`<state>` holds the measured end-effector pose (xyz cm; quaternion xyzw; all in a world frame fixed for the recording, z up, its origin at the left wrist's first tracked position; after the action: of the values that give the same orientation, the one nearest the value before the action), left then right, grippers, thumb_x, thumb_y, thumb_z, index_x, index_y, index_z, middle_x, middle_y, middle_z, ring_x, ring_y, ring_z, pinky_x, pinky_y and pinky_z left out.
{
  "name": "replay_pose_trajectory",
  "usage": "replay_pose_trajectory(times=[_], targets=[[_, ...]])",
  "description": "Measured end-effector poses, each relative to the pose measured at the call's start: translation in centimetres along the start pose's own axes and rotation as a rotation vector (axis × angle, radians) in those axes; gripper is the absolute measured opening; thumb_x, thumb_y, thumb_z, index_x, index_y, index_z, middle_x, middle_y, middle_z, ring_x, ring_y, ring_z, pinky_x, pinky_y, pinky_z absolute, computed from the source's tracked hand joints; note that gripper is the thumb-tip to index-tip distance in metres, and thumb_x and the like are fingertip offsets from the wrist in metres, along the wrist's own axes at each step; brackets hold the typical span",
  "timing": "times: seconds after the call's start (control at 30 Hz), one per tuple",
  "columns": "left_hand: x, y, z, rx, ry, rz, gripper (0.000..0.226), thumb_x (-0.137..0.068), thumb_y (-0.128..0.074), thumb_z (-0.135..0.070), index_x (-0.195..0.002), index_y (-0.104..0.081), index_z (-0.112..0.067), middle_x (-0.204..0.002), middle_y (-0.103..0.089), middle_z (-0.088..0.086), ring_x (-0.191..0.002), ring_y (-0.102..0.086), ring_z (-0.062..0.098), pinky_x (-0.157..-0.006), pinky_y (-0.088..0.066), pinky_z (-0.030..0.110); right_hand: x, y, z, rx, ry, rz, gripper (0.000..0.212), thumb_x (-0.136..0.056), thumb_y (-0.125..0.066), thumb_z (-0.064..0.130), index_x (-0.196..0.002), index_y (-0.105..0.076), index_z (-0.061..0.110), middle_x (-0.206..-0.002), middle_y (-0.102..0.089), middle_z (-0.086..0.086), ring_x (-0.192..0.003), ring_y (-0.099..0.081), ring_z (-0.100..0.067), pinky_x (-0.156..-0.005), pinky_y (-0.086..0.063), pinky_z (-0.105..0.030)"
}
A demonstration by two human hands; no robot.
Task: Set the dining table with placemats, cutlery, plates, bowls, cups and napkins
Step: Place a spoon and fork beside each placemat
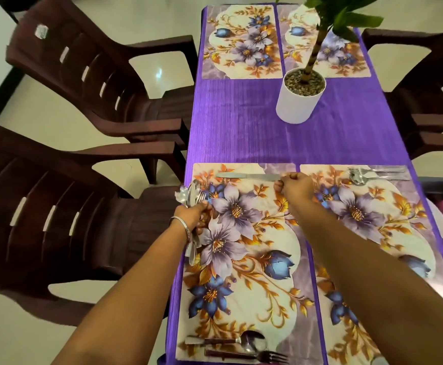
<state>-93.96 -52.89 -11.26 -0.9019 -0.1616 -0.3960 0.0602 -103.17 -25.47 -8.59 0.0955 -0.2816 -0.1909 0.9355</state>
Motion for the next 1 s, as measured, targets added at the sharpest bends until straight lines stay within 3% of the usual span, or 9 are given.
replay_pose_trajectory(times=[0.07,0.17,0.23,0.33,0.43,0.53,0.7,0.83,1.0], targets=[[0.0,-0.1,0.0,0.016,0.01,0.013,0.024,-0.092,-0.062,-0.02,-0.074,-0.064,-0.005,-0.039,-0.04,-0.004,-0.028,-0.026,0.008,-0.037,-0.021,0.013,0.5,-0.2,1.1,0.216,0.148,-0.03,0.011,-0.093,-0.057,0.01,-0.1,-0.064,0.005,-0.105,-0.067,-0.014,-0.09,-0.063,-0.027,-0.083,-0.053,-0.034],[-0.3,0.0,0.3,0.036,0.021,0.03,0.025,-0.093,-0.061,-0.022,-0.075,-0.065,-0.006,-0.041,-0.039,-0.003,-0.029,-0.026,0.007,-0.037,-0.02,0.013,2.6,-1.8,3.0,0.555,0.507,-0.025,0.037,-0.091,-0.063,0.015,-0.125,-0.055,0.006,-0.126,-0.049,-0.013,-0.112,-0.05,-0.025,-0.093,-0.042,-0.029],[-0.5,0.1,0.3,0.036,0.007,0.003,0.024,-0.091,-0.063,-0.023,-0.076,-0.065,-0.004,-0.042,-0.04,-0.002,-0.029,-0.026,0.009,-0.038,-0.021,0.014,4.7,-3.8,3.2,0.714,0.693,0.072,0.044,-0.091,-0.061,0.023,-0.132,-0.051,0.011,-0.134,-0.044,-0.013,-0.122,-0.044,-0.026,-0.102,-0.04,-0.03],[-0.6,0.3,0.2,0.029,-0.005,-0.031,0.023,-0.089,-0.066,-0.022,-0.078,-0.066,-0.002,-0.041,-0.041,0.0,-0.028,-0.027,0.01,-0.038,-0.023,0.015,7.3,-7.0,1.5,1.02,0.843,0.274,0.059,-0.093,-0.055,0.039,-0.144,-0.037,0.016,-0.148,-0.033,-0.014,-0.136,-0.031,-0.031,-0.112,-0.032,-0.045],[-0.5,0.3,0.2,0.023,-0.01,-0.041,0.025,-0.089,-0.066,-0.021,-0.072,-0.067,-0.003,-0.04,-0.04,0.0,-0.028,-0.027,0.01,-0.038,-0.022,0.015,8.0,-8.6,0.0,1.243,0.854,0.373,0.075,-0.092,-0.043,0.058,-0.152,-0.019,0.021,-0.156,-0.019,-0.014,-0.144,-0.015,-0.033,-0.116,-0.012,-0.048],[-0.5,0.3,0.1,0.023,-0.013,-0.046,0.025,-0.089,-0.066,-0.022,-0.073,-0.068,-0.003,-0.04,-0.04,-0.001,-0.029,-0.027,0.01,-0.038,-0.022,0.015,7.5,-9.1,-0.3,1.326,0.819,0.379,0.082,-0.09,-0.034,0.068,-0.153,-0.013,0.02,-0.158,-0.012,-0.014,-0.146,-0.008,-0.033,-0.116,-0.003,-0.052],[-0.6,0.3,0.3,0.046,-0.007,-0.025,0.022,-0.089,-0.065,-0.021,-0.077,-0.067,-0.003,-0.042,-0.04,0.0,-0.029,-0.025,0.01,-0.038,-0.023,0.015,7.4,-9.7,0.3,1.34,0.799,0.371,0.092,-0.084,-0.028,0.077,-0.153,-0.013,0.018,-0.159,-0.01,-0.014,-0.146,-0.008,-0.034,-0.116,-0.003,-0.053],[-0.7,0.3,0.4,0.053,-0.008,-0.024,0.023,-0.088,-0.066,-0.021,-0.091,-0.067,0.001,-0.043,-0.04,0.001,-0.029,-0.025,0.011,-0.037,-0.024,0.015,7.3,-10.0,0.7,1.314,0.786,0.355,0.093,-0.083,-0.031,0.078,-0.152,-0.016,0.018,-0.158,-0.013,-0.014,-0.145,-0.01,-0.035,-0.116,-0.007,-0.054],[-0.5,0.1,0.3,0.053,-0.004,-0.011,0.022,-0.089,-0.065,-0.023,-0.081,-0.068,-0.003,-0.042,-0.039,-0.001,-0.029,-0.024,0.009,-0.037,-0.022,0.014,7.1,-10.6,1.0,1.329,0.788,0.346,0.093,-0.083,-0.034,0.077,-0.152,-0.016,0.018,-0.157,-0.014,-0.014,-0.144,-0.013,-0.035,-0.115,-0.01,-0.054]])
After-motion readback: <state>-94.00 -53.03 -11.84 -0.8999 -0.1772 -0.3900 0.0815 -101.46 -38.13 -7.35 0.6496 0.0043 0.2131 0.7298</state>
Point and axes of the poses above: each hand's wrist, its own x-axis away from the middle knuckle, its own y-axis out of the back of the hand, z = x × y, the point moved 6 cm from there along -x, towards the middle knuckle
